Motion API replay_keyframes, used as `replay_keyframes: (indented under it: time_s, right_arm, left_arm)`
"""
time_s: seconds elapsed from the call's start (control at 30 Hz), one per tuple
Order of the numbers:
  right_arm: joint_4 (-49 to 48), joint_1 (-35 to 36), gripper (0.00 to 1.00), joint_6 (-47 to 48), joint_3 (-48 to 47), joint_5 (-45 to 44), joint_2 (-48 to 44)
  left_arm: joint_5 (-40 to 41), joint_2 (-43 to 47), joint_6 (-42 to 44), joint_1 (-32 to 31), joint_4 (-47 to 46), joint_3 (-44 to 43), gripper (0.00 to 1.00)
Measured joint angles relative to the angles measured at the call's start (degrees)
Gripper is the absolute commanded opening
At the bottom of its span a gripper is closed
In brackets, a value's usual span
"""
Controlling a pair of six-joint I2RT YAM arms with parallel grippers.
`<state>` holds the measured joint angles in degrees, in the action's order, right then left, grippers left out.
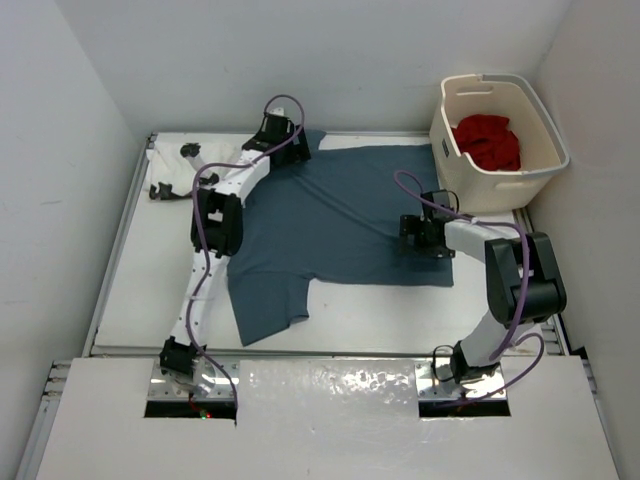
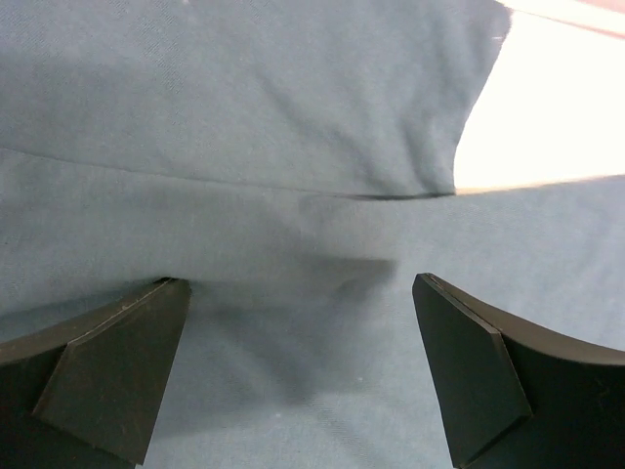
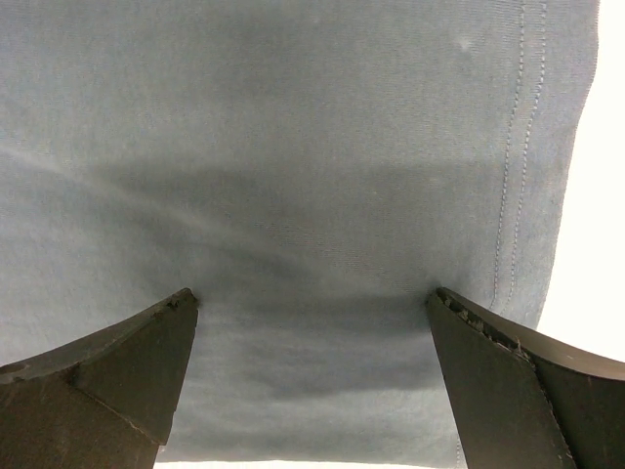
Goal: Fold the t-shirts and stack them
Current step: Flatten out the tshirt, then grap the side of the flattened tshirt closest away from the robot with both arms
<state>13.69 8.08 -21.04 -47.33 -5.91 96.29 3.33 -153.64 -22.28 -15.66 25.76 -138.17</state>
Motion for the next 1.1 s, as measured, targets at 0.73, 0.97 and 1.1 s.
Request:
replay_keyframes:
  time_s: [0.73, 0.97, 1.1]
  right_arm:
    - [8.7, -0.1, 0.99, -0.8, -5.4, -3.5, -16.0]
    - [10.3, -0.1, 0.99, -6.1, 7.5, -7.3, -26.1]
    - [12.0, -0.1, 0.99, -7.5, 11.2, -10.1, -29.5]
  left_arm:
    - [4.8, 47.7, -3.8, 0.0, 8.6, 42.6, 1.00]
    - [5.7, 81.1, -17.3, -1.1, 12.5, 84.1, 1.00]
    - [3.8, 89.7, -25.4, -4.1, 20.1, 99.4, 1.00]
